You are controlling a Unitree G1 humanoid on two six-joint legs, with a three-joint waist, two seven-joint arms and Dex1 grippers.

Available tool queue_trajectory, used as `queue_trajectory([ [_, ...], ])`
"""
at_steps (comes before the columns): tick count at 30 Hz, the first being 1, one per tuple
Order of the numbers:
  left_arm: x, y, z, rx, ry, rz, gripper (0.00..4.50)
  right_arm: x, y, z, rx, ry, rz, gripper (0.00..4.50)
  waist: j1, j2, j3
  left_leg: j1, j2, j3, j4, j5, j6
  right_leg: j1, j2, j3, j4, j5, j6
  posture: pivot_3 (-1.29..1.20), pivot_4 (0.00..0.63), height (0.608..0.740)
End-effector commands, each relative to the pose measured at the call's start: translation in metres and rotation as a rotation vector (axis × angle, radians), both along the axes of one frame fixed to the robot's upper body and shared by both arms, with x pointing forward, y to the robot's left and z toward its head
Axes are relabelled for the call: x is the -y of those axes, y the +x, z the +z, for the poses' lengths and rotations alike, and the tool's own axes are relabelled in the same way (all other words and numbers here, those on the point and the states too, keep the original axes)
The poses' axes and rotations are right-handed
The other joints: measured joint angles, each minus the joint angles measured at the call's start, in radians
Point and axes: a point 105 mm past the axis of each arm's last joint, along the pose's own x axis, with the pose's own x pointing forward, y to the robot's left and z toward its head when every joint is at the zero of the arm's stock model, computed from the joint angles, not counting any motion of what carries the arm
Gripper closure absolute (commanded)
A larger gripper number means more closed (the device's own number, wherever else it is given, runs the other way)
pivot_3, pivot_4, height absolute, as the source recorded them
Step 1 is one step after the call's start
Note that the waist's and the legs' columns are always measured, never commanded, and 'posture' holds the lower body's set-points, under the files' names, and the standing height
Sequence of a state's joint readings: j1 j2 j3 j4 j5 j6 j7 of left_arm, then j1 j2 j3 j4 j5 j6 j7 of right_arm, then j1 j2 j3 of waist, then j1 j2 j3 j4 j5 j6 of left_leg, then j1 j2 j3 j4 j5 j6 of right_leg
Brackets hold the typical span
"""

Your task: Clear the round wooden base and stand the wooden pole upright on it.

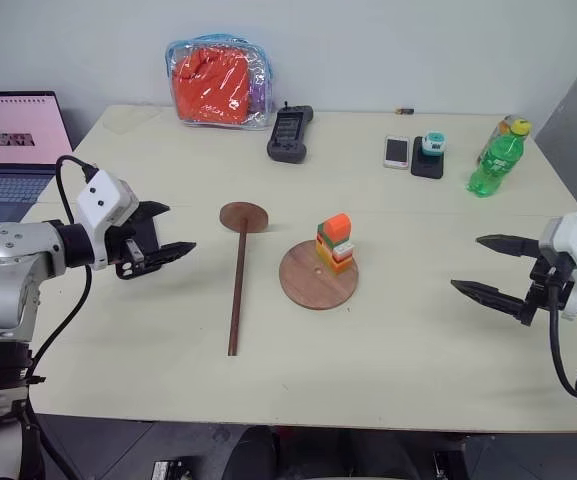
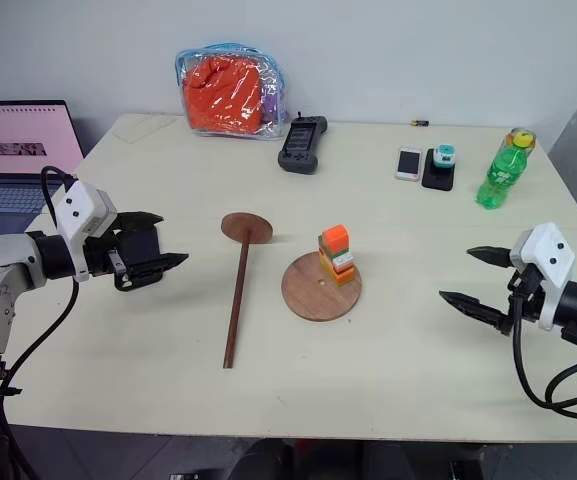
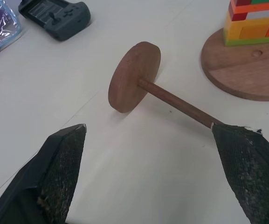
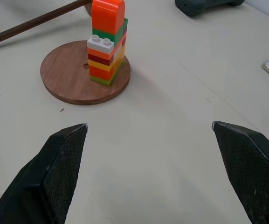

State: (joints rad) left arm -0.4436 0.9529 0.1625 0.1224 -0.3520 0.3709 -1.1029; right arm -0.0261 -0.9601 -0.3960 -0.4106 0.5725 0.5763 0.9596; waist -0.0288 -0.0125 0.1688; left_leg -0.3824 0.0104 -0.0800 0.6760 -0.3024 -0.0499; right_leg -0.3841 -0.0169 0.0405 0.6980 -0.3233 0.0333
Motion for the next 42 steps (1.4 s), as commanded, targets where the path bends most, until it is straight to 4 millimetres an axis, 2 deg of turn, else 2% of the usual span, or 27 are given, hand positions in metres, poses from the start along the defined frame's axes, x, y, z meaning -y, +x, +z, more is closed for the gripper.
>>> queue_trajectory([
  [1, 0.004, -0.005, 0.013, 0.042, 0.011, -0.032, 0.03, -0.007, -0.001, 0.010, 0.046, 0.000, 0.029, 0.00, 0.000, 0.000, 0.000, 0.000, 0.000, 0.000, 0.000, 0.000, 0.000, 0.000, 0.000, 0.000, 0.000, 0.000, 0.000, 0.00, 0.150, 0.740],
  [13, 0.015, -0.019, 0.013, 0.034, 0.013, -0.105, 0.03, -0.018, 0.003, 0.017, 0.056, 0.032, 0.083, 0.00, 0.000, 0.000, 0.000, 0.000, 0.000, 0.000, 0.000, 0.000, 0.000, 0.000, 0.000, 0.000, 0.000, 0.000, 0.000, 0.00, 0.150, 0.740],
  [18, 0.013, -0.020, 0.006, 0.019, 0.066, -0.107, 0.03, -0.022, 0.003, 0.019, 0.056, 0.053, 0.095, 0.00, 0.000, 0.000, 0.000, 0.000, 0.000, 0.000, 0.000, 0.000, 0.000, 0.000, 0.000, 0.000, 0.000, 0.000, 0.000, 0.00, 0.150, 0.740],
  [29, 0.022, -0.022, 0.007, 0.003, 0.077, -0.169, 0.03, -0.033, 0.005, 0.028, 0.088, 0.109, 0.097, 0.00, 0.000, 0.000, 0.000, 0.000, 0.000, 0.000, 0.000, 0.000, 0.000, 0.000, 0.000, 0.000, 0.000, 0.000, 0.000, 0.00, 0.150, 0.740],
  [36, 0.033, -0.024, 0.006, 0.000, 0.095, -0.234, 0.03, -0.059, -0.003, 0.024, 0.078, 0.142, 0.154, 0.00, -0.001, 0.000, 0.000, 0.000, 0.000, 0.000, 0.000, 0.000, 0.000, 0.000, 0.000, 0.000, 0.000, 0.000, 0.000, 0.00, 0.150, 0.740],
  [42, 0.054, -0.033, -0.002, -0.009, 0.116, -0.327, 0.03, -0.109, -0.001, 0.007, 0.066, 0.247, 0.132, 0.00, -0.003, 0.000, 0.000, -0.001, 0.001, -0.001, 0.000, 0.000, 0.000, -0.001, 0.000, 0.000, 0.000, 0.000, 0.000, 0.00, 0.150, 0.740],
])
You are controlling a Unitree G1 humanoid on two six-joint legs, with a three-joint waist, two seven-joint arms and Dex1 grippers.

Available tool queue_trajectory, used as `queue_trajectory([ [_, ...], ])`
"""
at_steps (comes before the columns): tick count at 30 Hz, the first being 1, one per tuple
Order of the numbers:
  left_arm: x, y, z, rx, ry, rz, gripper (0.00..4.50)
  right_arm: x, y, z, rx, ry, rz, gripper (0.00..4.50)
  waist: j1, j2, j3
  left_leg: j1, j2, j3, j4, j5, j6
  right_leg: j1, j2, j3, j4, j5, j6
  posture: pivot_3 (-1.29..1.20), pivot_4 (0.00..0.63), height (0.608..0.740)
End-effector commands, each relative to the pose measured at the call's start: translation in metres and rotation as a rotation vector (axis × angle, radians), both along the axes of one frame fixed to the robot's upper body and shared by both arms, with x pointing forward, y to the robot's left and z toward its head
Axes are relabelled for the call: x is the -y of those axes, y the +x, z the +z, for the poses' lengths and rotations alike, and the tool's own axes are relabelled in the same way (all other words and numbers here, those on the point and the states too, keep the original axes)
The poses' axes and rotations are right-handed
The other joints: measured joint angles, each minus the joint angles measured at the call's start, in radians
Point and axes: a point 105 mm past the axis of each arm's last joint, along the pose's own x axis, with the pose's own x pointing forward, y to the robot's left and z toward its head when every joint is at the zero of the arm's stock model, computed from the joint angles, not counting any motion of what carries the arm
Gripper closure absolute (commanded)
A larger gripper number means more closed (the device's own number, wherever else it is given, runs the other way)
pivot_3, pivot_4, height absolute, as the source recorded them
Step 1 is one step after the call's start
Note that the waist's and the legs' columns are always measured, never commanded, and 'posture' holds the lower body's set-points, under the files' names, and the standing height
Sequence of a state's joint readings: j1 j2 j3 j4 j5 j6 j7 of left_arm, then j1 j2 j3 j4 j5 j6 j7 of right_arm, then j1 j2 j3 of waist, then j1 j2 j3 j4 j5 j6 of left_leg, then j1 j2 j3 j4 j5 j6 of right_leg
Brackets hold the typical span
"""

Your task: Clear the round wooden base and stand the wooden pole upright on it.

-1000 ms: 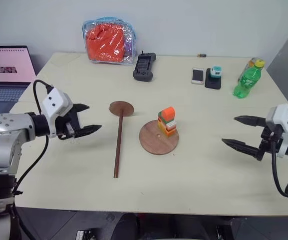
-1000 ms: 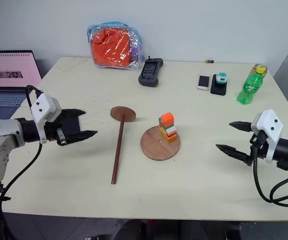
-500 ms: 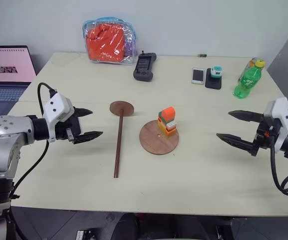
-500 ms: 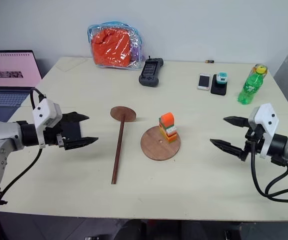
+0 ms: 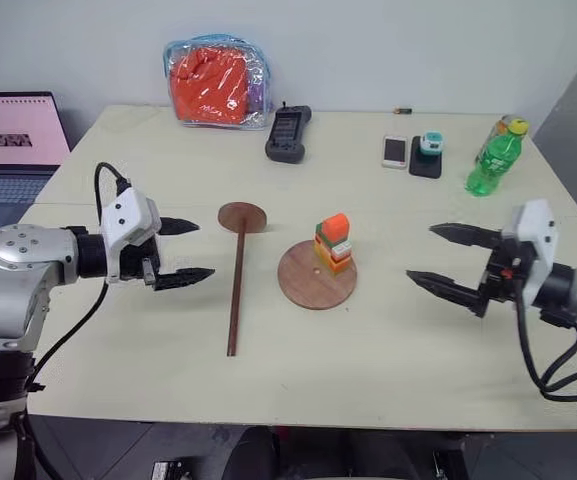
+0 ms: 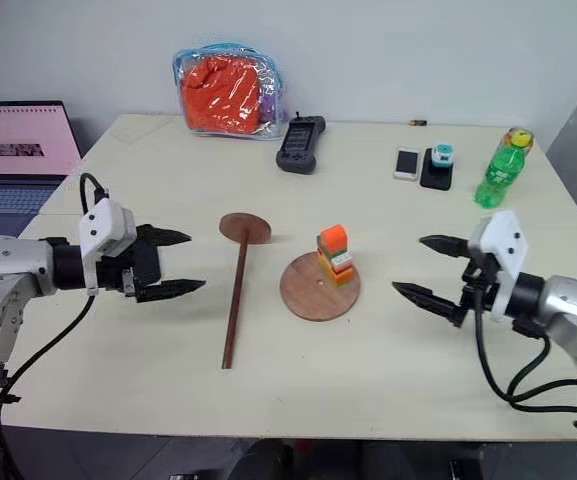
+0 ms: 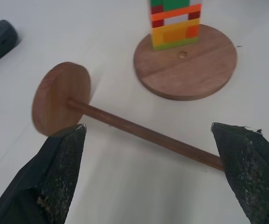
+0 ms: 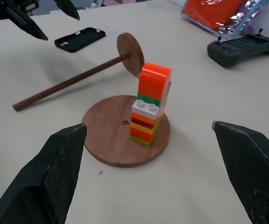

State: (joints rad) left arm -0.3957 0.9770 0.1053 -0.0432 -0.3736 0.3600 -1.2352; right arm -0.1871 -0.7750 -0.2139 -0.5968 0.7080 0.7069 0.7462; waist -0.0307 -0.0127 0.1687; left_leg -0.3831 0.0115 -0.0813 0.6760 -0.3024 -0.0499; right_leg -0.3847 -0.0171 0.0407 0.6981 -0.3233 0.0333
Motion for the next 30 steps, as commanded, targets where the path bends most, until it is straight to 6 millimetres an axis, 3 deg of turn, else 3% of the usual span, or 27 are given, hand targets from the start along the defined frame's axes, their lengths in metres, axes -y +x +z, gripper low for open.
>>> queue_trajectory([
  [1, 0.020, -0.009, 0.003, 0.034, 0.010, -0.092, 0.03, -0.032, 0.004, -0.006, 0.035, 0.049, -0.055, 0.00, -0.001, 0.000, 0.000, 0.000, 0.000, 0.000, 0.000, 0.000, 0.000, 0.000, 0.000, 0.000, 0.000, 0.000, 0.000, 0.00, 0.150, 0.740],
  [4, 0.037, -0.014, -0.001, 0.028, 0.003, -0.154, 0.03, -0.038, 0.025, -0.016, 0.035, 0.063, -0.209, 0.00, -0.001, 0.000, 0.000, -0.001, -0.001, 0.000, 0.000, 0.000, 0.000, -0.002, 0.000, 0.000, 0.001, 0.000, 0.000, 0.00, 0.150, 0.740],
  [9, 0.056, -0.018, -0.003, 0.023, -0.010, -0.229, 0.03, -0.061, 0.038, -0.029, -0.009, 0.102, -0.251, 0.00, 0.000, 0.000, 0.000, -0.001, -0.001, 0.000, 0.000, 0.000, 0.000, -0.002, 0.001, 0.000, 0.001, 0.000, 0.000, 0.00, 0.150, 0.740],
  [14, 0.063, -0.015, -0.002, 0.033, -0.001, -0.257, 0.03, -0.069, 0.049, -0.026, 0.001, 0.161, -0.297, 0.00, -0.002, 0.000, 0.000, -0.001, -0.001, 0.001, 0.000, 0.000, 0.000, -0.003, 0.003, 0.001, 0.001, 0.000, 0.000, 0.00, 0.150, 0.740],
  [30, 0.075, -0.011, 0.004, 0.043, -0.029, -0.301, 0.03, -0.082, 0.085, -0.044, -0.058, 0.166, -0.306, 0.00, -0.005, 0.000, 0.000, -0.001, -0.001, 0.001, 0.000, 0.000, 0.000, -0.003, 0.004, 0.001, 0.002, 0.000, 0.000, 0.00, 0.150, 0.740],
])
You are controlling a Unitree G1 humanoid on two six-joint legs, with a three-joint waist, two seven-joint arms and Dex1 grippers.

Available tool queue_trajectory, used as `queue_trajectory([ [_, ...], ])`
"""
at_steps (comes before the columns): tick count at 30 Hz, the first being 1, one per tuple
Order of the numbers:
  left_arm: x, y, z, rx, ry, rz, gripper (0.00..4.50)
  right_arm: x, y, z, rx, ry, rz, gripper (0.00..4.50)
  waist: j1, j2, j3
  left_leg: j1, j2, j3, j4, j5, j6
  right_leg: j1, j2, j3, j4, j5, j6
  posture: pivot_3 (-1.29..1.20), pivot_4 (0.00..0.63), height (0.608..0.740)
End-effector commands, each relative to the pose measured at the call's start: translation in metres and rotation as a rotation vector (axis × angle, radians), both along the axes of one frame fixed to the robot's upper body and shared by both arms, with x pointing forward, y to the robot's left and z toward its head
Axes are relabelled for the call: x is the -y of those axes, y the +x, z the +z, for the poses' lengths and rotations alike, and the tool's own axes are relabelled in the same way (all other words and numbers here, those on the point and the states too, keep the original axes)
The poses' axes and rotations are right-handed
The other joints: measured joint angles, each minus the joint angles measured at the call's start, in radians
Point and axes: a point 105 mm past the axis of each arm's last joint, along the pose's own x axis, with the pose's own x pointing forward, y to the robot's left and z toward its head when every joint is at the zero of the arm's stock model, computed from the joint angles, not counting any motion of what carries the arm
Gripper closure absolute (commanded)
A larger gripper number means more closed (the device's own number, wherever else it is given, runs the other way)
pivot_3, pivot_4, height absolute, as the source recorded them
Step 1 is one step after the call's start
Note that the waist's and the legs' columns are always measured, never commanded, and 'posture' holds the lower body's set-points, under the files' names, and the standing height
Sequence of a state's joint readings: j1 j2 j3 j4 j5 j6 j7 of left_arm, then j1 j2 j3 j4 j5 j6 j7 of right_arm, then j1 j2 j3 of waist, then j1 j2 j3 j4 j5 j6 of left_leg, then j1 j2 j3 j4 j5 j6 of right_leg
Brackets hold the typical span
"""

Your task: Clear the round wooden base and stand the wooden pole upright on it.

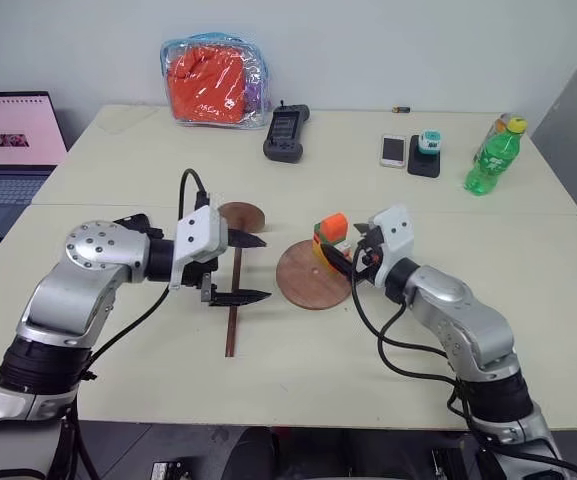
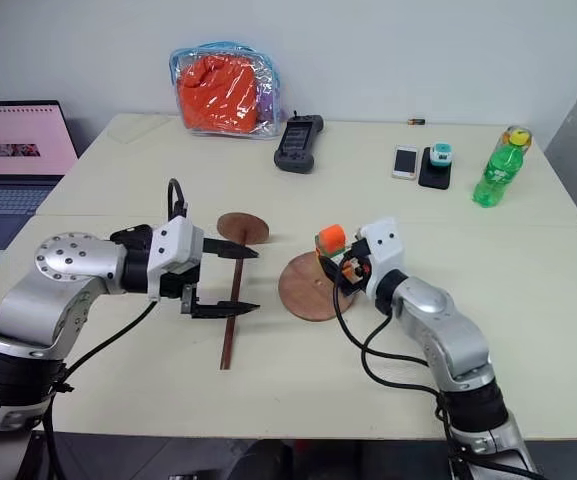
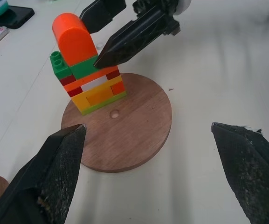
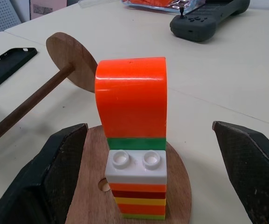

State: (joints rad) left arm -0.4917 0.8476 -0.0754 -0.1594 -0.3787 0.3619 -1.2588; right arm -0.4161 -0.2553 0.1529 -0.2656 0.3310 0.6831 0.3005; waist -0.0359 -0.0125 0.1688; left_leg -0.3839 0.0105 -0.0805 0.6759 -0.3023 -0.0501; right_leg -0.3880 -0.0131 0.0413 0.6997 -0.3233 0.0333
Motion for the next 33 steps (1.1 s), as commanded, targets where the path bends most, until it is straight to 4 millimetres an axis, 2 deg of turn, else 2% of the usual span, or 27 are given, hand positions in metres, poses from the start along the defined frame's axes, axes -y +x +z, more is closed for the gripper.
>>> queue_trajectory([
  [1, 0.002, -0.001, 0.012, 0.045, -0.011, -0.016, 0.03, -0.004, 0.006, 0.009, 0.035, 0.017, 0.018, 0.00, 0.000, 0.000, 0.000, 0.000, 0.000, 0.000, 0.000, 0.000, 0.000, 0.000, 0.000, 0.000, 0.000, 0.000, 0.000, 0.00, 0.150, 0.740],
  [7, 0.001, -0.001, 0.010, 0.043, -0.008, -0.010, 0.03, -0.009, 0.008, 0.002, -0.015, 0.035, 0.066, 0.00, 0.000, 0.000, 0.000, 0.000, 0.000, 0.000, 0.000, 0.000, 0.000, 0.000, 0.000, 0.000, 0.000, 0.000, 0.000, 0.00, 0.150, 0.740],
  [10, 0.002, -0.001, 0.010, 0.045, -0.009, -0.007, 0.00, -0.008, 0.012, -0.001, -0.018, 0.025, 0.061, 0.37, 0.000, 0.000, 0.000, 0.000, 0.000, 0.000, 0.000, 0.000, 0.000, 0.000, 0.000, 0.000, 0.000, 0.000, 0.000, 0.00, 0.150, 0.740],
  [20, 0.007, 0.001, 0.014, 0.046, -0.052, -0.005, 0.00, -0.007, 0.010, 0.001, 0.000, 0.007, 0.087, 2.68, 0.000, 0.000, 0.000, 0.000, 0.000, 0.000, 0.000, 0.000, 0.000, 0.000, 0.000, 0.000, 0.000, 0.000, 0.000, 0.00, 0.150, 0.740],
  [21, 0.010, 0.001, 0.017, 0.041, -0.078, -0.005, 0.00, -0.002, 0.008, 0.005, 0.016, -0.004, 0.084, 2.93, 0.000, 0.000, 0.000, 0.000, 0.000, 0.000, 0.000, 0.000, 0.000, 0.000, 0.000, 0.000, 0.000, 0.000, 0.000, 0.00, 0.150, 0.740],
  [22, 0.012, 0.002, 0.019, 0.035, -0.100, -0.006, 0.00, 0.004, 0.006, 0.010, 0.038, -0.015, 0.078, 2.98, 0.004, 0.000, 0.000, 0.000, 0.000, 0.000, 0.000, 0.000, 0.000, 0.000, 0.000, 0.000, 0.000, 0.000, 0.000, 0.00, 0.150, 0.740],
  [24, 0.016, 0.002, 0.021, 0.032, -0.128, -0.008, 0.00, 0.016, 0.003, 0.020, 0.075, -0.028, 0.058, 2.98, 0.005, 0.000, 0.000, -0.001, 0.000, -0.001, 0.000, 0.000, 0.000, 0.000, -0.001, -0.001, 0.000, 0.000, 0.000, 0.00, 0.150, 0.740],
  [26, 0.023, 0.001, 0.024, 0.032, -0.165, -0.018, 0.00, 0.037, 0.001, 0.032, 0.117, -0.044, 0.004, 2.98, 0.004, 0.000, 0.000, -0.001, -0.001, 0.000, 0.000, 0.000, 0.000, 0.000, -0.002, 0.000, 0.000, 0.000, 0.000, 0.00, 0.150, 0.740],
  [28, 0.033, 0.004, 0.027, 0.038, -0.212, -0.016, 0.00, 0.063, 0.000, 0.043, 0.146, -0.064, -0.073, 2.98, 0.007, 0.000, 0.000, -0.001, -0.001, -0.001, 0.000, 0.000, 0.000, 0.000, -0.002, 0.000, 0.000, 0.000, 0.000, 0.00, 0.150, 0.740],
  [30, 0.048, 0.005, 0.031, 0.033, -0.262, -0.037, 0.00, 0.102, -0.003, 0.049, 0.167, -0.109, -0.199, 2.98, 0.011, 0.000, 0.000, -0.002, -0.001, -0.001, 0.001, 0.000, 0.000, 0.000, -0.002, -0.001, -0.001, 0.000, 0.000, 0.00, 0.150, 0.740],
  [33, 0.068, 0.006, 0.034, 0.034, -0.299, -0.070, 0.00, 0.144, -0.008, 0.048, 0.167, -0.162, -0.334, 2.98, 0.010, 0.000, 0.000, -0.003, -0.002, -0.001, 0.001, 0.000, 0.000, 0.001, -0.003, -0.001, -0.001, 0.000, 0.000, 0.00, 0.150, 0.740],
])
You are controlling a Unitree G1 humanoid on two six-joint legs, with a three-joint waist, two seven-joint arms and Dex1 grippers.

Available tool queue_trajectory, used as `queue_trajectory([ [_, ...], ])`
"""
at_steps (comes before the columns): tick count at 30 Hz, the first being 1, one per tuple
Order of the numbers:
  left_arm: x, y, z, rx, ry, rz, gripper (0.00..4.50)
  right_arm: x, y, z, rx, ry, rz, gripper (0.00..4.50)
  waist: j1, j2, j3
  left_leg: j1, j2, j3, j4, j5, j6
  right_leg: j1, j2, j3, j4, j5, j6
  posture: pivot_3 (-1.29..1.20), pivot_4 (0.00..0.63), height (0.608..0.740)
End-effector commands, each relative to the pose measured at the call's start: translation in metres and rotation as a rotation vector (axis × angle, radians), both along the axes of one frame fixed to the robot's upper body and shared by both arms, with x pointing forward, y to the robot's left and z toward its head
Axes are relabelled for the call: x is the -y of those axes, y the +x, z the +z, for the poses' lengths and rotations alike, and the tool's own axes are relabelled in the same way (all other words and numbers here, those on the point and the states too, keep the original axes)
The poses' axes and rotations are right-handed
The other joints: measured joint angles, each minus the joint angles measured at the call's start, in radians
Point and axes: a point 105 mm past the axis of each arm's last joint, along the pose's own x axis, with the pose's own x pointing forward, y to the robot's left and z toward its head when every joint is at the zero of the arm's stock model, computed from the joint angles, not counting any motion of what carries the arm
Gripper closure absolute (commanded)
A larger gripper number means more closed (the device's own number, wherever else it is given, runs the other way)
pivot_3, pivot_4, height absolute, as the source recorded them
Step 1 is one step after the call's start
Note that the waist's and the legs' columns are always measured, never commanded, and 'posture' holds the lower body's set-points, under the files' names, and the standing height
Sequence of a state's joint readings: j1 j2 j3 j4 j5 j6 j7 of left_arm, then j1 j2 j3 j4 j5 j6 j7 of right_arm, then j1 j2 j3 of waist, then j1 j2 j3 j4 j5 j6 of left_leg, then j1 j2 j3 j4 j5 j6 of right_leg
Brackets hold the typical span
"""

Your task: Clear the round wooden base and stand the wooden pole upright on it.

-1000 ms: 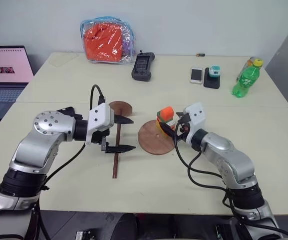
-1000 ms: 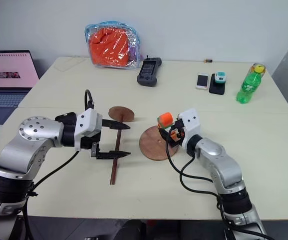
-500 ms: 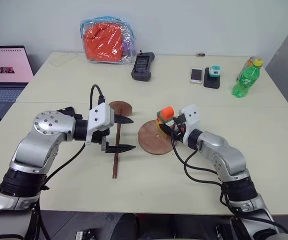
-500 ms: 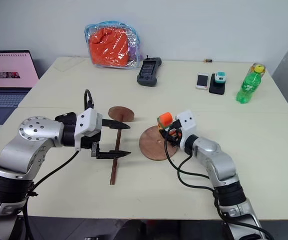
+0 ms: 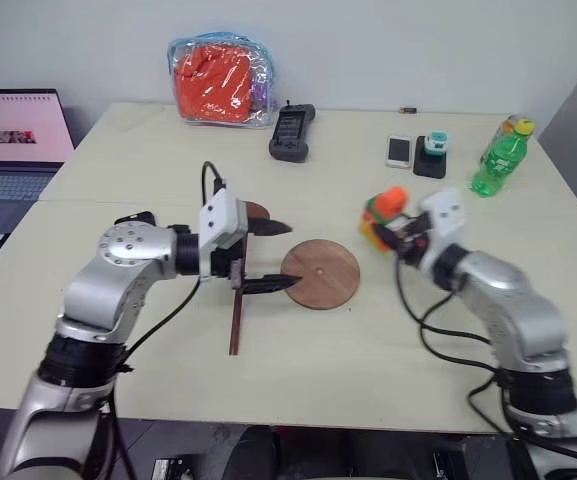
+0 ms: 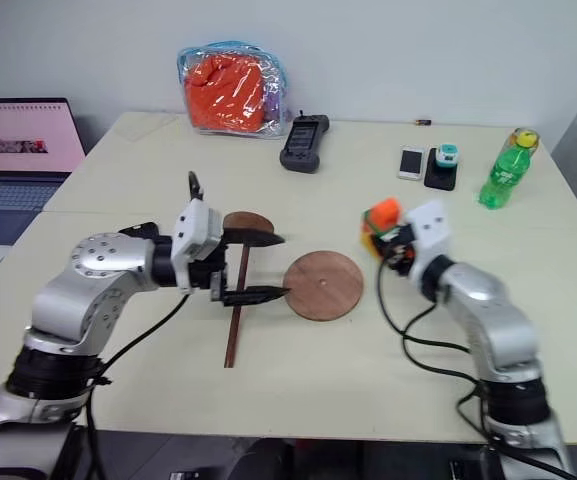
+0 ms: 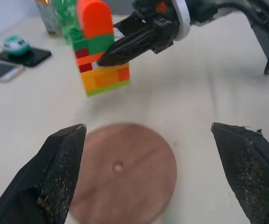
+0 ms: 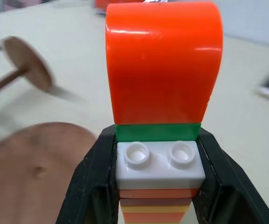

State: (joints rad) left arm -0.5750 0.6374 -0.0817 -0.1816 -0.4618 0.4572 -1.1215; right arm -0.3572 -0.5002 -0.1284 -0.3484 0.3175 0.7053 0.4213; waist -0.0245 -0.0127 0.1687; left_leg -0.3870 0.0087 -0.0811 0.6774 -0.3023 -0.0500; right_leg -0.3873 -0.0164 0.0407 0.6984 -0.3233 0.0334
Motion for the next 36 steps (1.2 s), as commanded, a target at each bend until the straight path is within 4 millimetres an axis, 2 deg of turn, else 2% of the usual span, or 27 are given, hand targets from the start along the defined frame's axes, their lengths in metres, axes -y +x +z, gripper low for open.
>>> queue_trajectory([
  [1, 0.031, 0.000, 0.012, 0.056, -0.036, -0.052, 0.00, 0.058, -0.012, 0.009, 0.055, -0.057, -0.195, 2.98, -0.001, 0.000, 0.000, 0.000, 0.000, 0.001, 0.000, 0.000, 0.000, 0.000, 0.000, 0.000, 0.000, 0.000, 0.000, 0.00, 0.150, 0.740],
  [4, 0.058, 0.002, 0.010, 0.073, -0.035, -0.091, 0.00, 0.100, -0.021, -0.003, 0.058, -0.070, -0.336, 2.98, -0.001, 0.000, 0.000, 0.000, -0.001, 0.002, 0.000, 0.000, 0.000, 0.001, 0.000, 0.001, 0.000, 0.000, 0.000, 0.00, 0.150, 0.740],
  [7, 0.081, 0.007, 0.011, 0.068, -0.051, -0.109, 0.00, 0.124, -0.027, -0.020, 0.053, -0.052, -0.417, 2.98, -0.006, 0.000, 0.000, 0.001, -0.002, 0.004, 0.000, 0.000, 0.000, 0.001, 0.000, 0.001, 0.001, 0.000, 0.000, 0.00, 0.150, 0.740],
  [12, 0.099, 0.014, 0.009, 0.062, -0.031, -0.117, 0.00, 0.127, -0.029, -0.029, 0.049, -0.018, -0.427, 2.98, -0.020, 0.002, -0.001, 0.004, -0.001, 0.007, -0.001, 0.000, 0.000, 0.000, 0.004, 0.004, 0.002, 0.000, 0.000, 0.00, 0.150, 0.740],
  [19, 0.103, 0.015, 0.006, 0.054, -0.022, -0.113, 0.00, 0.131, -0.031, -0.036, 0.029, 0.056, -0.460, 2.98, -0.012, 0.003, -0.001, 0.004, 0.001, 0.006, -0.001, 0.000, 0.000, 0.001, 0.004, 0.004, 0.002, 0.000, 0.000, 0.00, 0.150, 0.740],
  [21, 0.101, 0.015, 0.004, 0.055, -0.014, -0.108, 0.00, 0.132, -0.033, -0.036, 0.024, 0.065, -0.462, 2.27, -0.007, 0.003, -0.001, 0.004, 0.001, 0.006, -0.001, 0.000, 0.000, 0.001, 0.003, 0.004, 0.002, 0.000, 0.000, 0.00, 0.150, 0.740],
  [22, 0.101, 0.015, 0.003, 0.056, -0.009, -0.102, 0.00, 0.132, -0.033, -0.036, 0.025, 0.067, -0.461, 2.15, -0.006, 0.003, -0.001, 0.004, 0.001, 0.006, -0.001, 0.000, 0.000, 0.001, 0.003, 0.004, 0.002, 0.000, 0.000, 0.00, 0.150, 0.740],
  [26, 0.099, 0.017, 0.001, 0.044, -0.004, -0.081, 0.00, 0.130, -0.034, -0.032, 0.028, 0.068, -0.445, 1.06, -0.005, 0.003, -0.001, 0.003, 0.001, 0.006, -0.001, 0.000, 0.000, 0.001, 0.002, 0.004, 0.002, 0.000, 0.000, 0.00, 0.150, 0.740],
  [30, 0.094, 0.023, 0.003, 0.030, -0.002, -0.048, 0.00, 0.126, -0.035, -0.025, 0.041, 0.066, -0.423, 0.19, -0.005, 0.003, -0.001, 0.003, 0.001, 0.006, -0.001, 0.000, 0.000, 0.001, 0.002, 0.004, 0.002, 0.000, 0.000, 0.00, 0.150, 0.740],
  [31, 0.092, 0.025, 0.005, 0.024, -0.005, -0.036, 0.00, 0.125, -0.036, -0.023, 0.045, 0.065, -0.423, 0.05, -0.005, 0.003, -0.001, 0.003, 0.001, 0.006, -0.001, 0.000, 0.000, 0.001, 0.002, 0.004, 0.002, 0.000, 0.000, 0.00, 0.150, 0.740],
  [36, 0.075, 0.033, 0.020, 0.039, -0.030, 0.034, 0.00, 0.129, -0.043, -0.006, 0.097, 0.022, -0.447, 0.05, -0.005, 0.003, -0.001, 0.003, 0.001, 0.006, -0.001, 0.000, 0.000, 0.001, 0.002, 0.004, 0.002, 0.000, 0.000, 0.00, 0.150, 0.740],
])
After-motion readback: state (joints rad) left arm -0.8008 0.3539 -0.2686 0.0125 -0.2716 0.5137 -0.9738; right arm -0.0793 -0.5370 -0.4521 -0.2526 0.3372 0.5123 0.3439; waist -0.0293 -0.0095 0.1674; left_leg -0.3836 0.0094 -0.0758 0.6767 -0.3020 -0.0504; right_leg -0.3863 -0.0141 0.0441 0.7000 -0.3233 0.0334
